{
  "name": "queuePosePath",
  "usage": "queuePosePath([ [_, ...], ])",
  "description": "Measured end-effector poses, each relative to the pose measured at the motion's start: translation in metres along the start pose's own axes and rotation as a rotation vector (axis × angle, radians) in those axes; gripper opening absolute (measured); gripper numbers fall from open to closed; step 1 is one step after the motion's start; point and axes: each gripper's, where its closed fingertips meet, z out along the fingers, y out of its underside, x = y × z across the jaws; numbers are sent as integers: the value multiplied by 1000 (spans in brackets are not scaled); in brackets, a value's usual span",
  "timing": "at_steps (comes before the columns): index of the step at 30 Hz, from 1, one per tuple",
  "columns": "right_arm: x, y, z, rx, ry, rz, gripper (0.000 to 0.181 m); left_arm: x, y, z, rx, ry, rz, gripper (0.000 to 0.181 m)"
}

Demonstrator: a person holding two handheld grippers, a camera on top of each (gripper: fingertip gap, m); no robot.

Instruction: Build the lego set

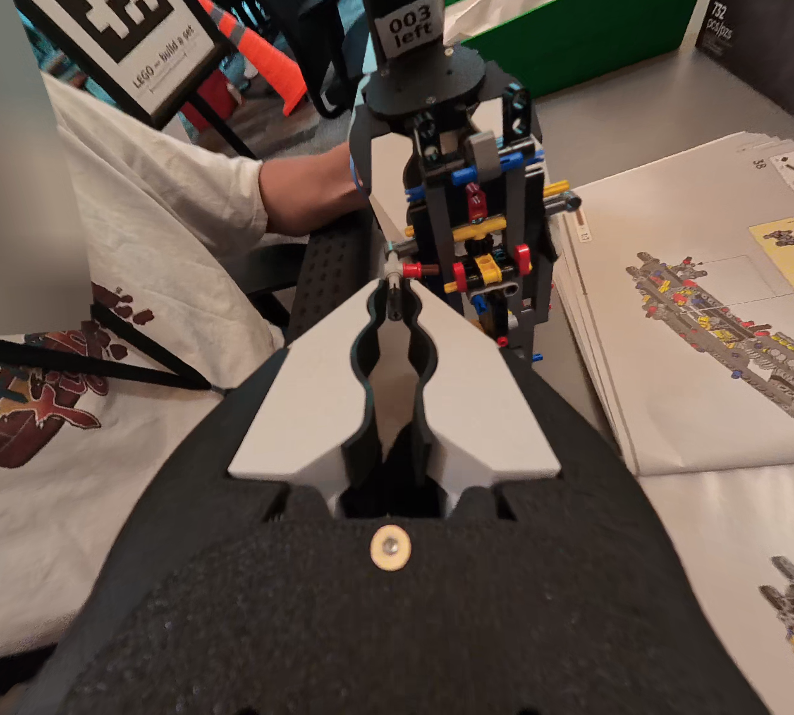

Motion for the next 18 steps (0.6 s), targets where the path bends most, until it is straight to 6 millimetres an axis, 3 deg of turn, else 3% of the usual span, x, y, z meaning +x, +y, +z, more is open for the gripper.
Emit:
queuePosePath([
  [6, -5, 3, -1, -223, 104, -237, 5, 7, 2, 0, -34, 9, 36, 60],
  [14, -5, 4, 2, -113, -47, -38, 5, 5, 1, 1, -31, -16, 40, 60],
  [18, -5, 4, 3, -80, -54, -31, 5, 5, 1, 0, -33, -20, 48, 60],
])
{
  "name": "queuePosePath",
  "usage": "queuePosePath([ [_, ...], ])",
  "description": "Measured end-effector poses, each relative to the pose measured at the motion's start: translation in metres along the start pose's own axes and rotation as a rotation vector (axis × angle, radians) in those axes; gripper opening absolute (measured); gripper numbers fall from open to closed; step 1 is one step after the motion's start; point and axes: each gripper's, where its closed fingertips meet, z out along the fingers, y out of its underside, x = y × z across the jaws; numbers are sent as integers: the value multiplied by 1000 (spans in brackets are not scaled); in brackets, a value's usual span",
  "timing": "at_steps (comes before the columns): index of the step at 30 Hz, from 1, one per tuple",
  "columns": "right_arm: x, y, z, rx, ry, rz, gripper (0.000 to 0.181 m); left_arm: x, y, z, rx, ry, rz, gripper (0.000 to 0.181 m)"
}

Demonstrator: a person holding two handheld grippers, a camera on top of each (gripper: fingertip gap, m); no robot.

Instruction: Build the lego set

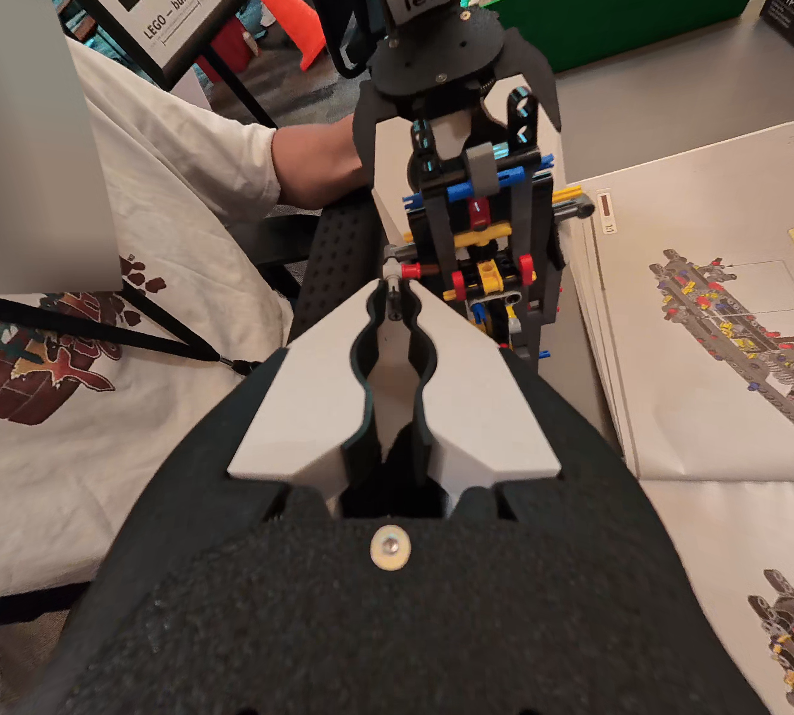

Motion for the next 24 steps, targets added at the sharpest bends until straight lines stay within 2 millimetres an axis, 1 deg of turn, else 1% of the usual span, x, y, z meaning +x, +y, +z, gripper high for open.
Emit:
queuePosePath([
  [4, 9, -4, -6, 73, 135, -86, 7, -7, -3, 1, 24, -54, -14, 60],
  [5, 11, -4, -8, 103, 184, -89, 13, -9, -4, 2, 32, -70, -18, 60],
  [6, 13, -5, -10, 138, 235, -77, 28, -10, -4, 3, 38, -91, -22, 60],
  [7, 14, -5, -11, 175, 285, -51, 40, -12, -5, 4, 44, -121, -23, 65],
  [8, 15, -4, -12, 214, 350, -29, 47, -14, -6, 5, 50, -153, -24, 60],
  [9, 19, -5, -14, 265, 445, -16, 47, -15, -6, 7, 54, -182, -23, 60],
  [11, 28, -7, -27, 414, 669, 11, 42, -14, -7, 9, 57, -241, -19, 60],
  [13, 24, -4, -31, 509, 766, 28, 38, -14, -7, 10, 65, -300, -26, 60],
  [16, 17, 1, -28, 546, 836, 36, 42, -13, -7, 10, 73, -363, -36, 60],
  [19, 15, -1, -36, 574, 929, -23, 37, -10, -6, 12, 71, -396, -19, 60],
  [22, 18, 3, -29, 511, 944, -24, 29, -9, -6, 12, 77, -414, -22, 60],
  [24, 18, 1, -30, 527, 966, -49, 30, -9, -6, 12, 71, -418, -17, 60],
])
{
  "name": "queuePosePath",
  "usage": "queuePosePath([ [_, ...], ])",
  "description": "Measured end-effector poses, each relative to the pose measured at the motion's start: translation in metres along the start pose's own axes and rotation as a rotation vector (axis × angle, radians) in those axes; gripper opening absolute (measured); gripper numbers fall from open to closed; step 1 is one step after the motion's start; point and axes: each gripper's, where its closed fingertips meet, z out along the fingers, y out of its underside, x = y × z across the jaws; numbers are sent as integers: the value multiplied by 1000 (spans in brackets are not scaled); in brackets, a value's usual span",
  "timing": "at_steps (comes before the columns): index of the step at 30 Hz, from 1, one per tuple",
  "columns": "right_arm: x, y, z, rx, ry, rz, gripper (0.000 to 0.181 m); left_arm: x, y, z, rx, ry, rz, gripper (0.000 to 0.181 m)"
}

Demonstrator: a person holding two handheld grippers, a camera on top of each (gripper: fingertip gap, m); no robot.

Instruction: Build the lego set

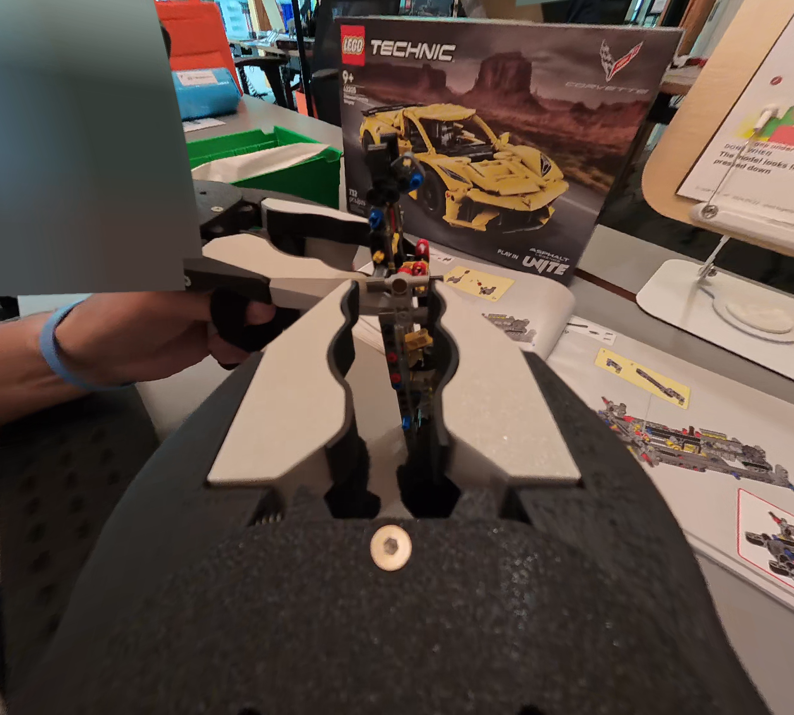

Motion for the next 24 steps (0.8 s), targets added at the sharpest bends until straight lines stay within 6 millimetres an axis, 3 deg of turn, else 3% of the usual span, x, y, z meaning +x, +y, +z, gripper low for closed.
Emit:
queuePosePath([
  [15, 1, 3, 2, 38, -7, 32, 22, -2, 3, 1, -3, -24, 28, 60],
  [20, 0, -2, -5, 98, -78, -64, 23, -1, 1, 3, 21, 102, 2, 65],
  [24, 1, 5, -15, 89, -224, -12, 24, -4, 0, 2, 38, 192, 3, 60],
])
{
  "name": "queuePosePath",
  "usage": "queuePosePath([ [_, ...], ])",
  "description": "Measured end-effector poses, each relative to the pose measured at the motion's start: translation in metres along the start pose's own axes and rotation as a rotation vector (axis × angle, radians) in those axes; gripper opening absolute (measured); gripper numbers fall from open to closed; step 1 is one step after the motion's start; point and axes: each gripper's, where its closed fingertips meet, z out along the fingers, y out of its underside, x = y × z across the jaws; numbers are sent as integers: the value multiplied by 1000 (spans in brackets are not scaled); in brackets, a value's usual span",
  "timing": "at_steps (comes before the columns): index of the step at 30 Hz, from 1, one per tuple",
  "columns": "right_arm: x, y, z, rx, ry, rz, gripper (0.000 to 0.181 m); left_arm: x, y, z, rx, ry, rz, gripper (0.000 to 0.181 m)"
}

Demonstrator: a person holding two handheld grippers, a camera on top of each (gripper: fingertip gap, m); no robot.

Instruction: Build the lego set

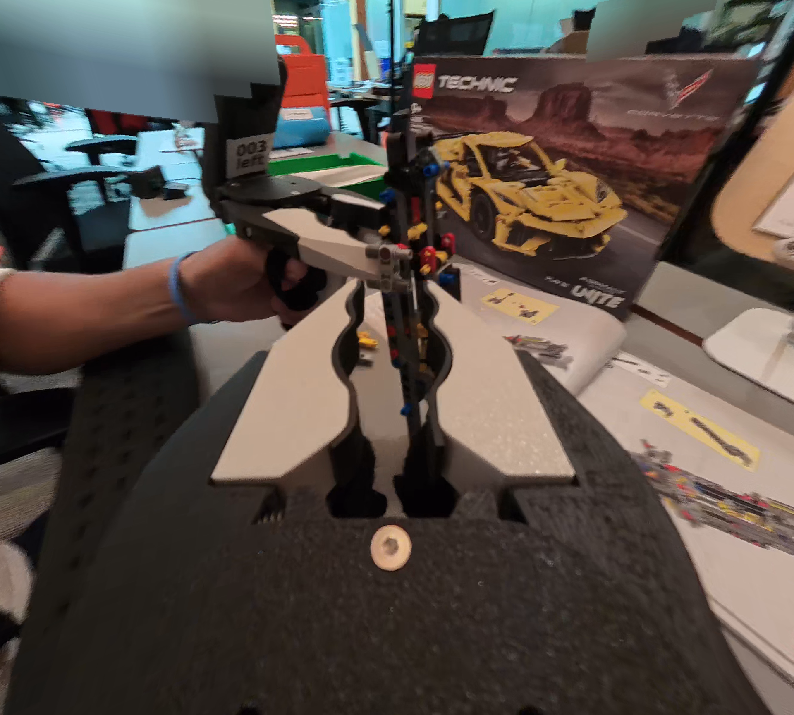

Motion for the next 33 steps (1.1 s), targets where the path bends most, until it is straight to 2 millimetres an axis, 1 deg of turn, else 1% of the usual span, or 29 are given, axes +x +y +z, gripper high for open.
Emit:
queuePosePath([
  [3, -2, 9, 7, -33, -102, 86, 36, 2, 1, -1, 4, 51, 19, 60],
  [4, -2, 9, 9, -26, -116, 98, 35, 3, 1, -1, 2, 65, 24, 60],
  [6, -7, 5, 12, 0, -177, 102, 32, 4, 1, -2, 3, 73, 39, 61],
  [7, -9, 4, 14, 3, -194, 97, 29, 4, 1, -2, 3, 79, 38, 61],
  [8, -11, 5, 16, -12, -215, 79, 21, 6, 2, -2, 2, 84, 47, 60],
  [9, -11, 8, 18, -33, -226, 57, 17, 7, 2, -3, -1, 90, 57, 60],
  [11, -13, 8, 19, -31, -259, 12, 13, 9, 3, -3, -8, 107, 67, 60],
  [13, -16, 9, 19, -33, -310, -58, 13, 10, 3, -4, -15, 121, 72, 61],
  [16, -19, 9, 19, -39, -346, -232, 10, 11, 4, -5, -24, 134, 80, 60],
  [18, -19, 8, 20, -23, -323, -373, 11, 11, 4, -6, -25, 137, 76, 60],
  [19, -20, 7, 20, -10, -320, -404, 11, 11, 4, -7, -23, 144, 61, 60],
  [22, -22, 3, 21, 26, -351, -343, 11, 12, 4, -7, -11, 187, -18, 60],
  [25, -23, 4, 25, 67, -329, -379, 11, 8, 5, -10, 1, 158, -10, 60],
  [27, -25, 5, 29, 81, -325, -355, 11, 6, 7, -15, 11, 134, -17, 60],
  [30, -32, 7, 31, 64, -365, -238, 13, 9, 10, -24, 38, 80, 2, 60],
  [31, -34, 10, 31, 34, -390, -189, 13, 10, 11, -27, 49, 54, 16, 65],
  [33, -42, 15, 29, -25, -471, -94, 16, 12, 13, -33, 71, 12, 30, 65],
])
